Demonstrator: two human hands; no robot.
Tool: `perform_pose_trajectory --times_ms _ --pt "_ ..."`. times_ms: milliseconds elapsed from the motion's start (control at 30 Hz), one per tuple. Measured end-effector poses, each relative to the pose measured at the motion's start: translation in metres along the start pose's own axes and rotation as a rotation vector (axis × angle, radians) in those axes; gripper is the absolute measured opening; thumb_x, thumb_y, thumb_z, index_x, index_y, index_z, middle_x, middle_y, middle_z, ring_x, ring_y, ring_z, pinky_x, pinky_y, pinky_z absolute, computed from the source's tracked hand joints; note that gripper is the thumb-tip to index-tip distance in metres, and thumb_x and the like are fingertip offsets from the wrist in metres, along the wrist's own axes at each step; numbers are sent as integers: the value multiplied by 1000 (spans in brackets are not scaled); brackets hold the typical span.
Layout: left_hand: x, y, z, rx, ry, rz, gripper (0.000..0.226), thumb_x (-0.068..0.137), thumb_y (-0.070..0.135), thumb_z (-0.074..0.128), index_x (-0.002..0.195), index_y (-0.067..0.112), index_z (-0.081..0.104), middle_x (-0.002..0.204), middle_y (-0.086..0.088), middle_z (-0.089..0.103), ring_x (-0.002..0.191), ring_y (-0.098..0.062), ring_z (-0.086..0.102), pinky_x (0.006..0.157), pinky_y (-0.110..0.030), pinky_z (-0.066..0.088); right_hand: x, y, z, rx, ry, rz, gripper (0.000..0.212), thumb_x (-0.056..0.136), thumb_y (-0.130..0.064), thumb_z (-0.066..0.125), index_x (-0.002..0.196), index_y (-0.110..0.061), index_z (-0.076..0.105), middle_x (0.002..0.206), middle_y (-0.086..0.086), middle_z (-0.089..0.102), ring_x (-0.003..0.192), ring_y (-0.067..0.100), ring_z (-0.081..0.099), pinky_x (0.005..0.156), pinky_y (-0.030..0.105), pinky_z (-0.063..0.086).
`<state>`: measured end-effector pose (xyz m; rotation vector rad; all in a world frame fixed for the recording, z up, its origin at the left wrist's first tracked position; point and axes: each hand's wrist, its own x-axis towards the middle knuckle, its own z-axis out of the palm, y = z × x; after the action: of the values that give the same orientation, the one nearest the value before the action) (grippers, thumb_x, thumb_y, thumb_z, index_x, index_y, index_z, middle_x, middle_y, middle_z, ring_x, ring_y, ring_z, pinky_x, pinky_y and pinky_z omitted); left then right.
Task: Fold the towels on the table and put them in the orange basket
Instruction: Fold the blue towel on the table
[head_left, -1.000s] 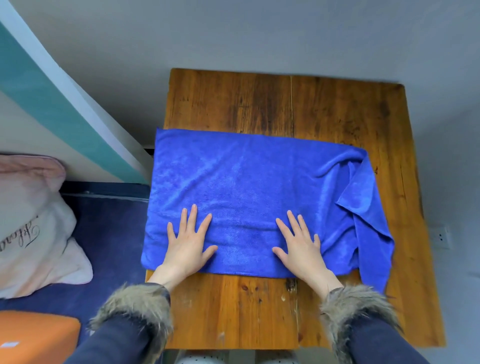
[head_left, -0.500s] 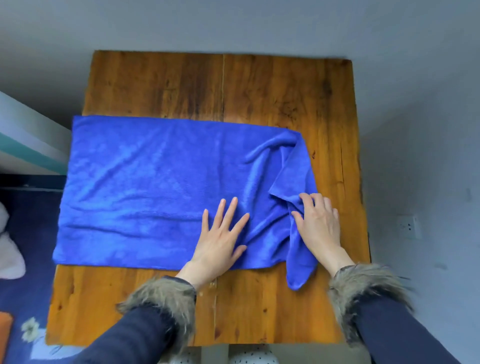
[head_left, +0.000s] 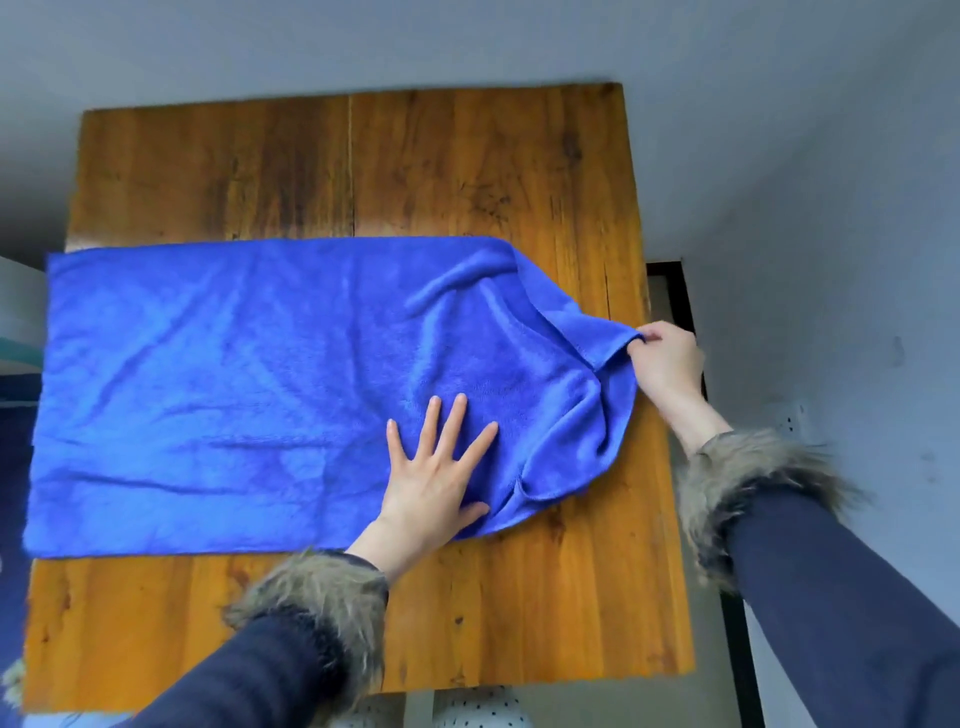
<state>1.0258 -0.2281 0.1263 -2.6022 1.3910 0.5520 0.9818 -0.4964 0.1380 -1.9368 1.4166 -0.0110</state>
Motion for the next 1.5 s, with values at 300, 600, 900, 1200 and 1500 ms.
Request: perform_pose_trajectory --times_ms 300,600,900,1200,1500 --pt "12 37 -20 -174 231 305 82 58 39 83 129 25 46 138 -14 48 126 -35 47 102 -51 38 2 13 -8 11 -31 -83 25 86 -23 55 109 -16 58 105 5 63 100 24 57 76 30 41" --pt "29 37 -26 -552 259 196 29 87 34 45 80 11 61 91 -3 58 74 -23 55 58 -28 42 1 12 3 -500 203 -901 12 68 -2 64 76 -9 70 86 10 60 87 25 45 62 35 41" --pt "16 36 -15 -407 -73 194 18 91 30 44 88 17 57 146 3 42 140 -29 27 109 -55 23 1 11 18 -554 -93 -965 26 79 -9 49 87 -7 74 106 10 70 102 27 67 73 38 58" --pt "35 79 -28 -424 -143 224 32 96 30 31 95 11 58 150 2 33 142 -38 12 108 -65 7 21 26 -7 -453 -78 -823 25 78 1 57 97 -4 71 117 12 66 112 30 60 69 45 58" --pt "46 87 -47 -830 -110 67 15 95 25 50 95 11 56 103 -1 55 100 -23 51 94 -38 39 25 9 -30 -377 -20 -606 22 88 -2 50 100 2 68 121 18 60 116 33 51 95 35 37"
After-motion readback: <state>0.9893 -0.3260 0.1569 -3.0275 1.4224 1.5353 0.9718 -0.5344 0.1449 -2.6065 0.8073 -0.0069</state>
